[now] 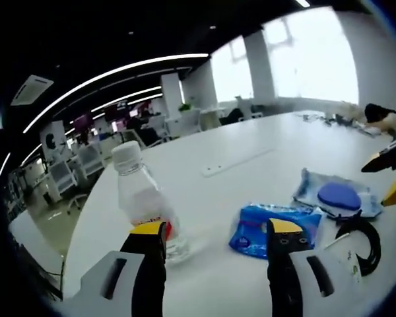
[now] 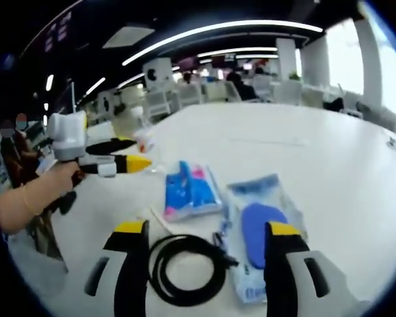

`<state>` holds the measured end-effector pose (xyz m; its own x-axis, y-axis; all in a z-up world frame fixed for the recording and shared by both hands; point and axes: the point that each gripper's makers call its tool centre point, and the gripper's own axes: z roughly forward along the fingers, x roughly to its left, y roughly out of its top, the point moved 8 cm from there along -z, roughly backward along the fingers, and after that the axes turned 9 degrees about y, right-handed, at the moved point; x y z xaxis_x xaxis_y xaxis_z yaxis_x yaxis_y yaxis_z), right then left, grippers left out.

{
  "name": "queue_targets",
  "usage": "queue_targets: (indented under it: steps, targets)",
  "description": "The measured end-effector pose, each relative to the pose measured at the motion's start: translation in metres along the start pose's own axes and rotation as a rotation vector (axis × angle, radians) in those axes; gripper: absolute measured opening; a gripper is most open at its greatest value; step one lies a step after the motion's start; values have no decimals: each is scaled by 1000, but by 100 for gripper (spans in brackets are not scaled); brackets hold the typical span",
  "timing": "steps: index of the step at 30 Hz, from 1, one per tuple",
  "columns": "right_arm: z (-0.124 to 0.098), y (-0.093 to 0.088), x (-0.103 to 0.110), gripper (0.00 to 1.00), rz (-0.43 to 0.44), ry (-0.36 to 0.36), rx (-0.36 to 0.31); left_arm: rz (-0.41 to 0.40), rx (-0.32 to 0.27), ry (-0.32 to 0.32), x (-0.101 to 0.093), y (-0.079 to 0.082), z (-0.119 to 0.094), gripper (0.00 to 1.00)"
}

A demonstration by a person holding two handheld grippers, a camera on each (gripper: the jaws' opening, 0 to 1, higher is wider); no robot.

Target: Arrange the tabletop items into an orderly group along one side of the table until the central work area is clear of visible clutter.

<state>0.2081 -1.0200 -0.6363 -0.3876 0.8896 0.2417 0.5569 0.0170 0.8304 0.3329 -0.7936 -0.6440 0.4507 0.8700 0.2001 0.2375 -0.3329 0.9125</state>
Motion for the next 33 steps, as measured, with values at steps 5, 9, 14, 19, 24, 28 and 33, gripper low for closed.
queue_targets:
  steps: [5,9,14,19,24,28,33]
  targets:
    - [12,0,1,61,20,-12,-4,21,14,-22,-7,-6,11,52]
    - [22,-1,0,55,60,-27,-4,41,17,-36,-11,-9,23,48]
    - [34,-3,1,52,110,-30,4,47,22,-62,-16,-13,34,45]
    - [49,-5,5,48,150,-20,15,45,37,-82,-18,-19,44,42]
    - [59,-7,8,46,181,-15,24,43,50,-86,-15,-25,50,38]
    - [67,-8,11,42,220,-5,28,27,57,-90,-13,-28,54,35]
    - [78,-9,12,39,288,-3,43,48,69,-92,-12,-33,58,31]
